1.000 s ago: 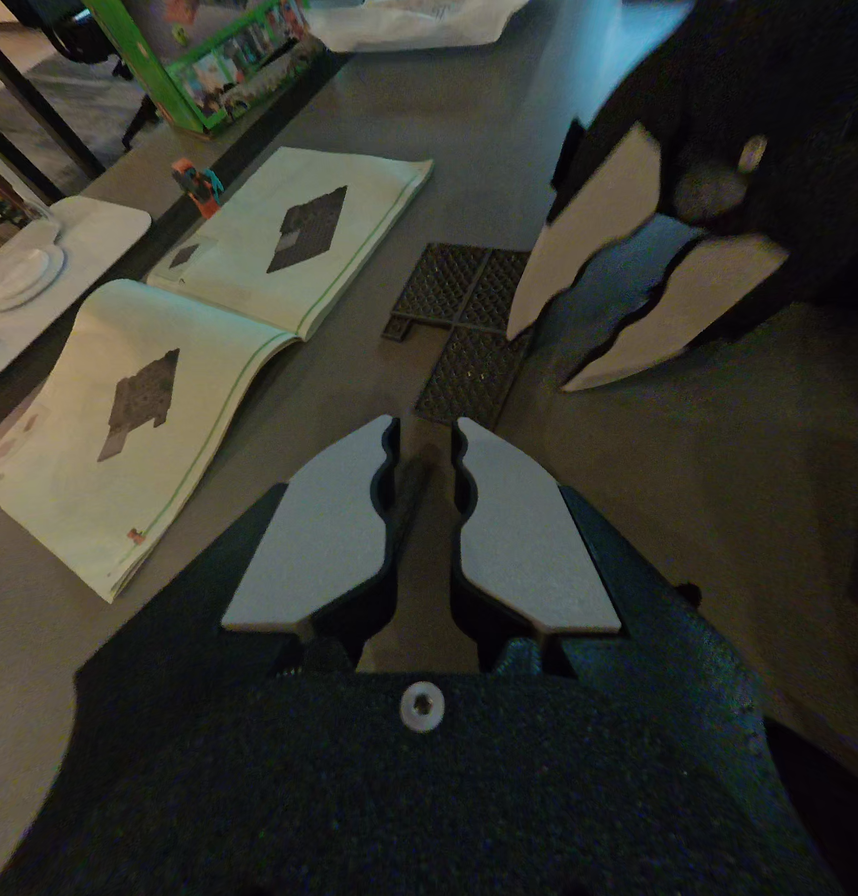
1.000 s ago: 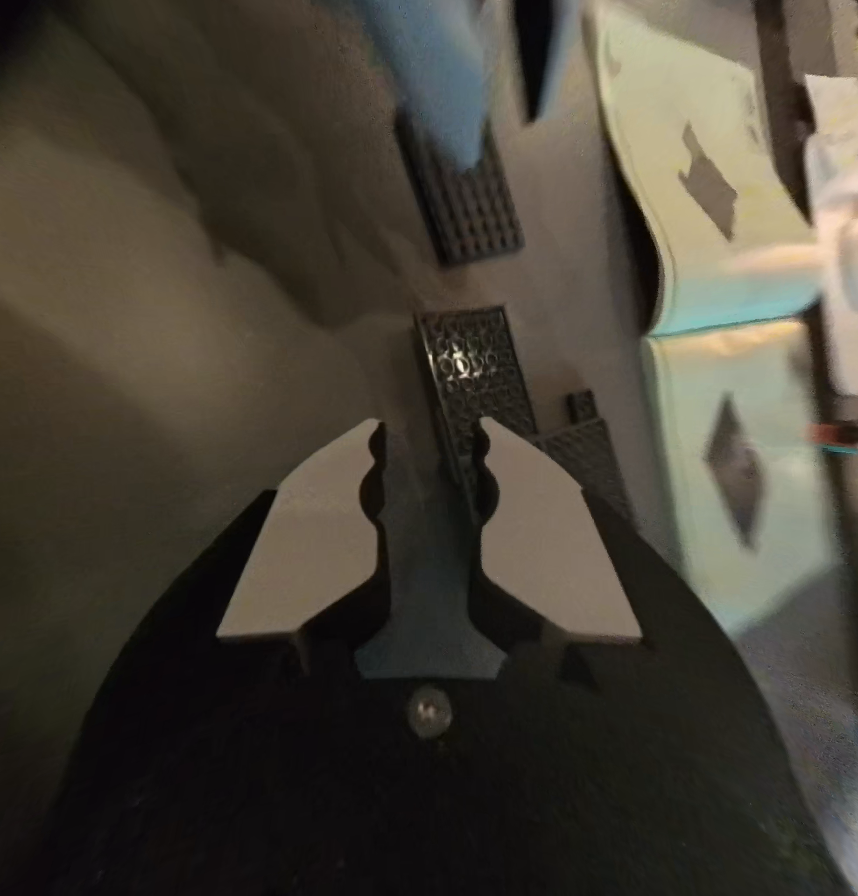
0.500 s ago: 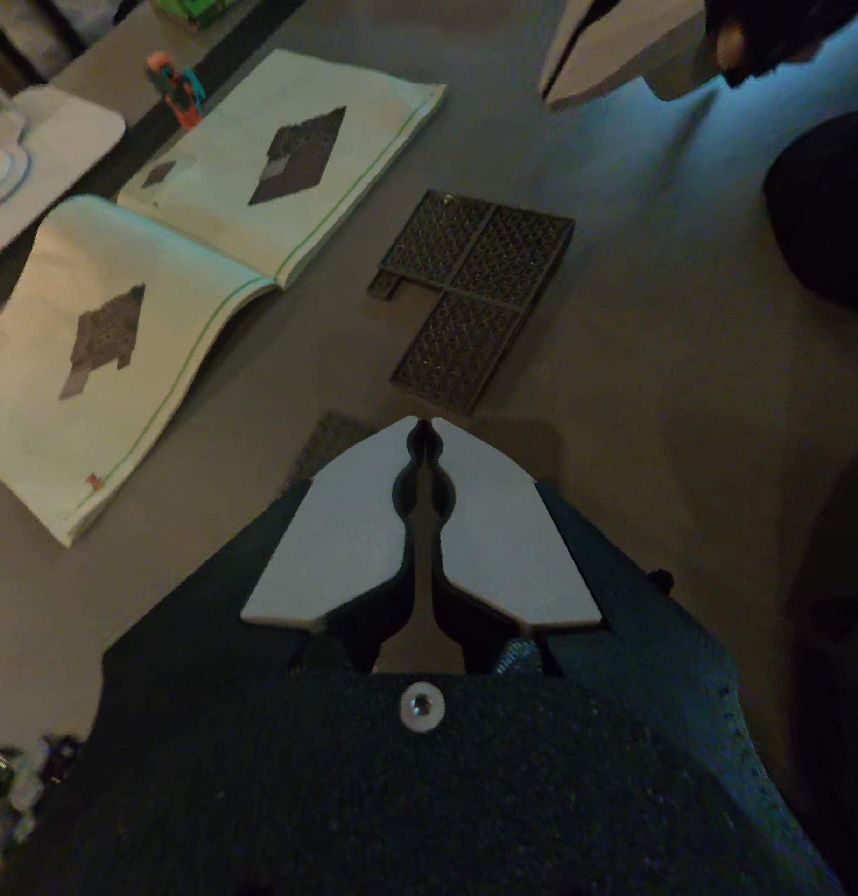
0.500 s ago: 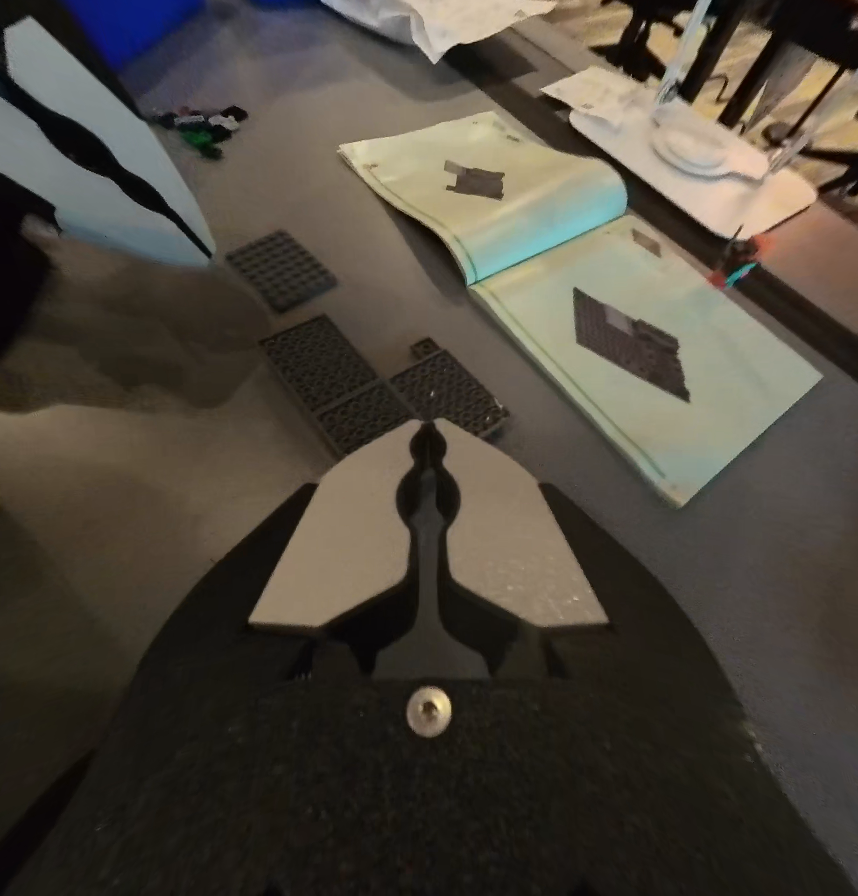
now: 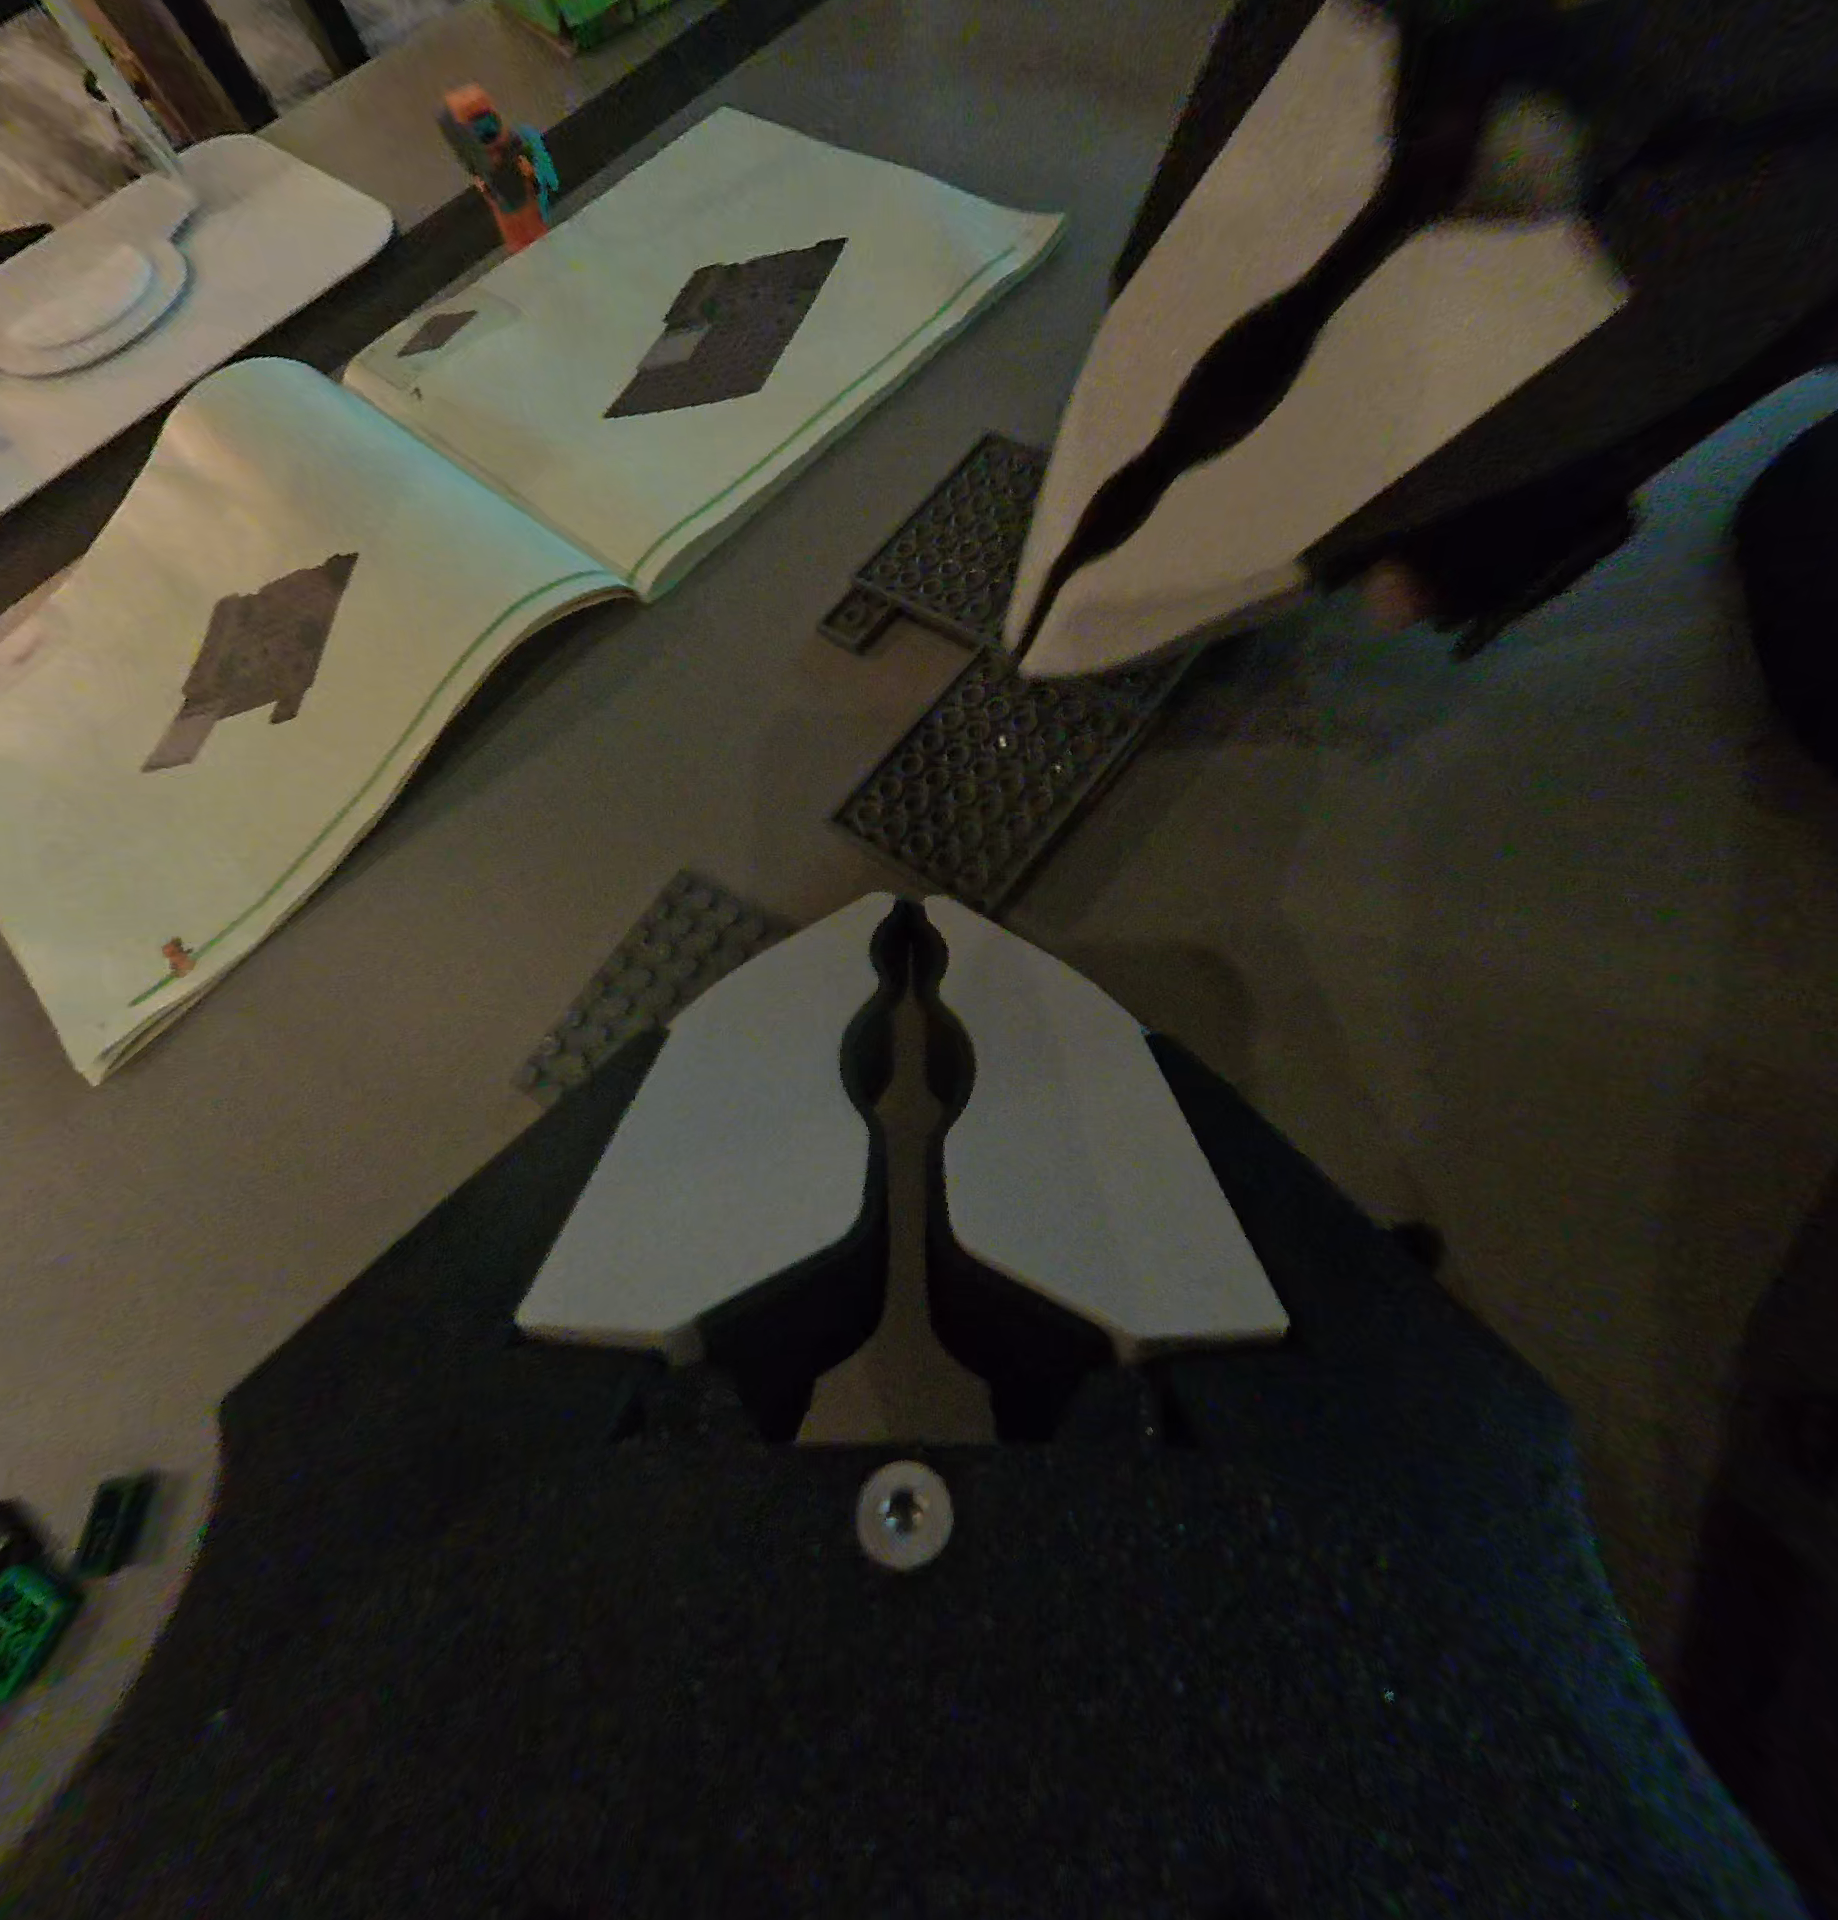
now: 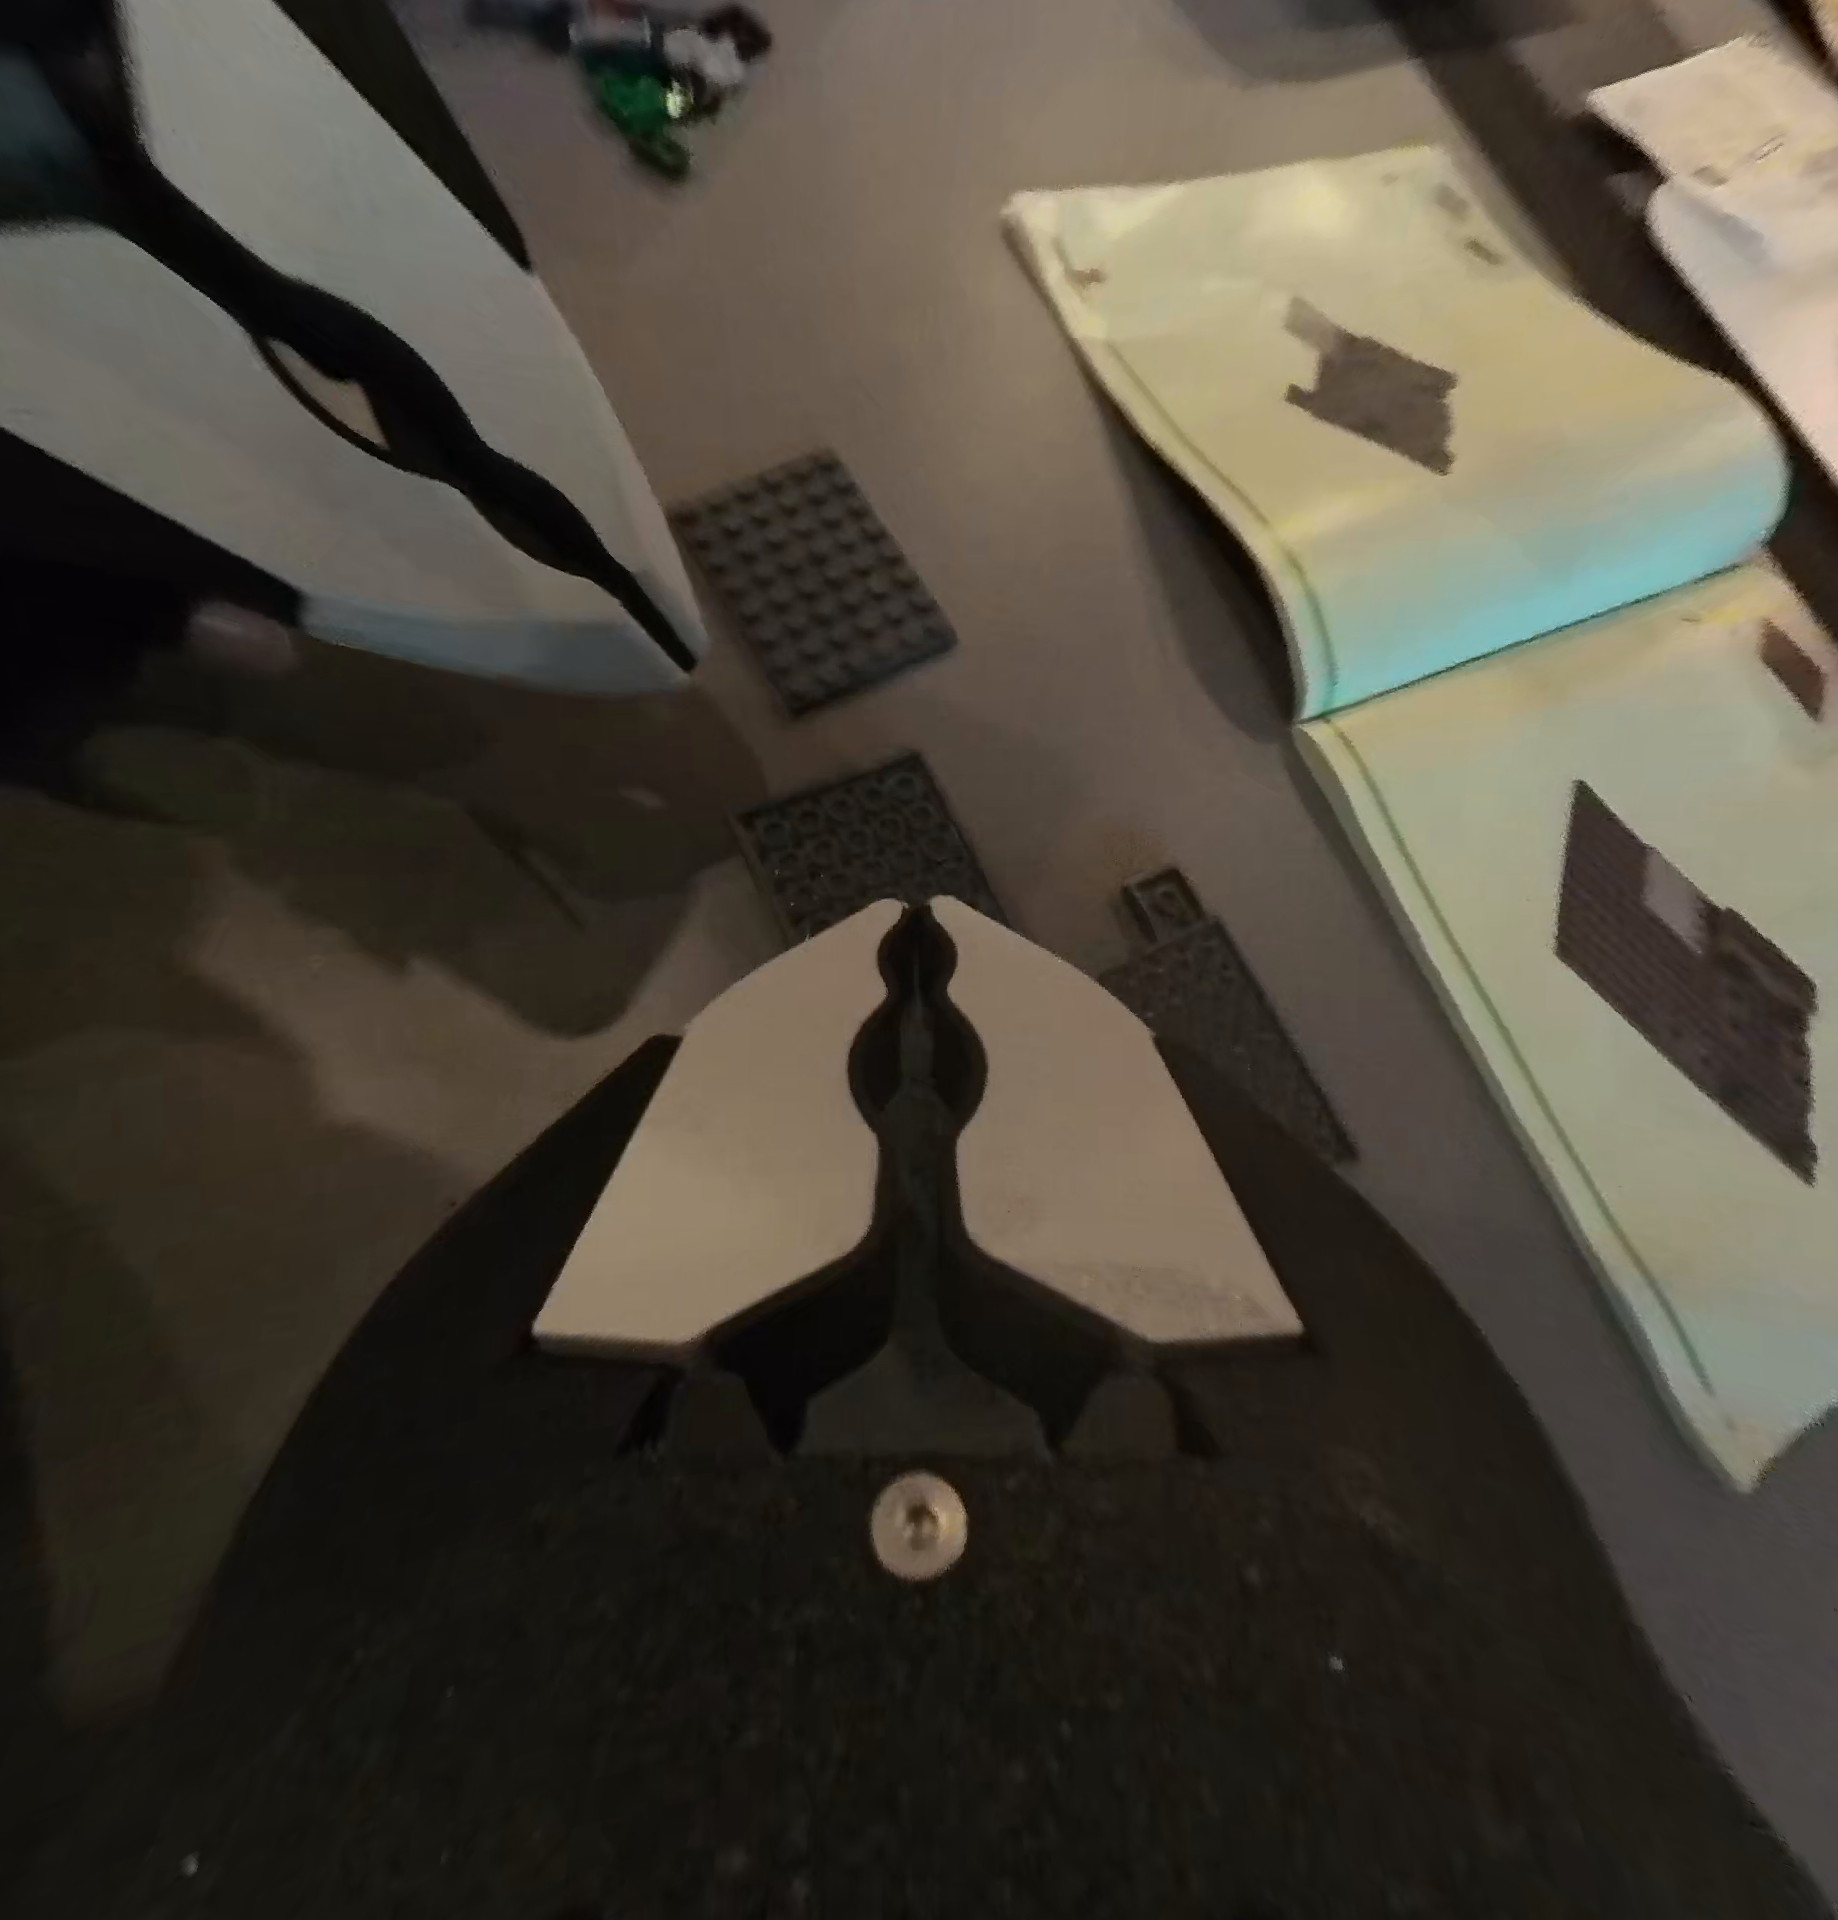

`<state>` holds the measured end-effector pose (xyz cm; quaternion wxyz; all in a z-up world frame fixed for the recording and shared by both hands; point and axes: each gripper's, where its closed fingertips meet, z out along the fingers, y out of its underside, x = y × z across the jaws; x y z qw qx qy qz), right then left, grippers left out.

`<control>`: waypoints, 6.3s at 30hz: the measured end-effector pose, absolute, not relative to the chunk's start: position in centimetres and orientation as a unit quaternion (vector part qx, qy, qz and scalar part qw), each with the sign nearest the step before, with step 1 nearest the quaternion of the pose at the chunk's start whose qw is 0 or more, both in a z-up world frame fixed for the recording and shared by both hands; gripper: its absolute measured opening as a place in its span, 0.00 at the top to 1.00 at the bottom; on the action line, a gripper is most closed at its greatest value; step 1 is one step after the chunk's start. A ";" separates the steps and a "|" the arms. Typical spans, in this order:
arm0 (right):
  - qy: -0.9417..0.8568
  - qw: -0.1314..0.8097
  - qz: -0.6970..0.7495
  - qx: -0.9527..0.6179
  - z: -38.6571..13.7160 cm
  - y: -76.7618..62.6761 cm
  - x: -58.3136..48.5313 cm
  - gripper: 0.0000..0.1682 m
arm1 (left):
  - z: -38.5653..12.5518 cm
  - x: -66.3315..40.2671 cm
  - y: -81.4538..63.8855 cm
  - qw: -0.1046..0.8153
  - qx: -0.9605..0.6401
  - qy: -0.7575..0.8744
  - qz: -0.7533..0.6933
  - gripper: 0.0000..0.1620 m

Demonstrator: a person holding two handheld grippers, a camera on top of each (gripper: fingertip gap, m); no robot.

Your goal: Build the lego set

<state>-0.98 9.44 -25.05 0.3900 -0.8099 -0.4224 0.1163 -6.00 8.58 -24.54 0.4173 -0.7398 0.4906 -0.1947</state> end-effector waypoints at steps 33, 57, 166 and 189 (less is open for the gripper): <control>-0.443 0.353 0.107 -0.817 -22.5 21.8 6.2 1.00 | -24.2 -5.9 7.8 0.423 -0.721 0.496 -0.234 1.00; -0.432 0.343 0.131 -0.824 -24.3 22.0 5.2 1.00 | -23.4 -6.2 8.1 0.432 -0.721 0.484 -0.243 1.00; -0.334 0.222 0.303 -0.865 -26.7 8.3 7.0 0.57 | -24.8 -4.1 13.5 0.372 -0.613 0.636 -0.284 0.67; -0.445 0.236 0.259 -0.824 -27.3 10.2 7.3 0.44 | -28.1 0.0 14.2 0.227 -0.540 0.747 -0.314 0.67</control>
